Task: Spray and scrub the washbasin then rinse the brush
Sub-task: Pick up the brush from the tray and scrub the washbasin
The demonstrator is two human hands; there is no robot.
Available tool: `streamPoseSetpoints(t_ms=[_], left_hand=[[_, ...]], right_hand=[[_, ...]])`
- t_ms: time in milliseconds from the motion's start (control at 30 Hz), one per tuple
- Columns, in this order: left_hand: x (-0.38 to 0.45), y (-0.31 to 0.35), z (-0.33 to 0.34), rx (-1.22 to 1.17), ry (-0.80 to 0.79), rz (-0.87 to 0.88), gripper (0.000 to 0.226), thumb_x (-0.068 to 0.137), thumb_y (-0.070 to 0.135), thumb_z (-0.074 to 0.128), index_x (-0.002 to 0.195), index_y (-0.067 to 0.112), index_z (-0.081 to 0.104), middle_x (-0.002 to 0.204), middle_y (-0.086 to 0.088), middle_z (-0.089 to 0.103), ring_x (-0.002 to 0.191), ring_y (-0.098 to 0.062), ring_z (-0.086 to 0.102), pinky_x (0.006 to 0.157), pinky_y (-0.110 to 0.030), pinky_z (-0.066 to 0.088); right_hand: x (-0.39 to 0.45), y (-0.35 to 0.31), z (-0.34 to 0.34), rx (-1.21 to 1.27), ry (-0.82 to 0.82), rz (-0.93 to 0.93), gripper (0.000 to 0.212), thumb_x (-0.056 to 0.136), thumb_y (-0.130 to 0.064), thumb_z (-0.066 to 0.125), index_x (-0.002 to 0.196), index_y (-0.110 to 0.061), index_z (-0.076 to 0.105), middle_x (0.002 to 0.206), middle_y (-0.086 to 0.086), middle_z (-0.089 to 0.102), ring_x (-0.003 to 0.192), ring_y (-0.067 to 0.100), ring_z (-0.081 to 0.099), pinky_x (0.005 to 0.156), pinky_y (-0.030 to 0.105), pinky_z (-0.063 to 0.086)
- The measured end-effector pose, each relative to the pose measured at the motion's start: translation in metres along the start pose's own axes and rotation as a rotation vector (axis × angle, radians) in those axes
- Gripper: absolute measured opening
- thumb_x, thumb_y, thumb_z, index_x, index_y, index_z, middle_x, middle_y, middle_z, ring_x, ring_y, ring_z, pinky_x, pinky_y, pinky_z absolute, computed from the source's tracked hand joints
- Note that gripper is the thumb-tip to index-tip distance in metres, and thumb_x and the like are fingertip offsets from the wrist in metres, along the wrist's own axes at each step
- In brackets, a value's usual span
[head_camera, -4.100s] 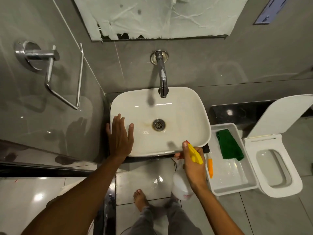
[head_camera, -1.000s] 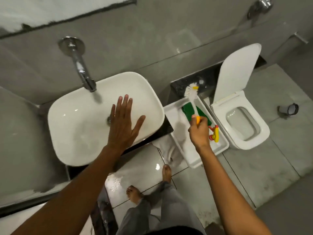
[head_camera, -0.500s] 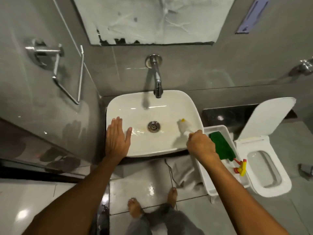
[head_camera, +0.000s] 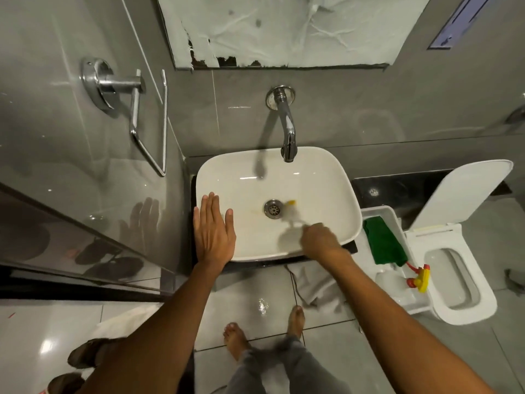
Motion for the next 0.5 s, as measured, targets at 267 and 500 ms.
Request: streamPoseSetpoints(t_ms=[267,500], left_hand=[[0.000,-0.001,0.002,-0.146,0.096,-0.026,0.050,0.114,0.026,0.037,0.159,0.005,0.040,0.170,-0.012,0.040,0.161,-0.027,0.032,0.134,-0.050,0.022],[-0.001,-0.005,0.005,-0.211,0.109,-0.044,0.048,0.114,0.025,0.036,0.159,0.007,0.039,0.169,-0.012,0.040,0.161,-0.028,0.032,0.135,-0.048,0.020]], right_hand=[[-0.005,-0.054,0.044,-0.131,-0.097,-0.246,0.041,0.106,-0.007,0.038,0.144,0.000,0.051,0.141,0.029,0.056,0.125,0.045,0.062,0.091,0.042,0.051],[0.045,0.006,-0.018,-0.122,0.091,0.015,0.042,0.108,-0.017,0.040,0.143,-0.002,0.057,0.141,0.021,0.057,0.127,0.036,0.064,0.105,0.042,0.052]])
Point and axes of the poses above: each hand's wrist, its own x-axis towards the middle knuckle, its own z-axis out of the palm, y = z × x, the point moved 3 cm from there along x, towards the middle knuckle
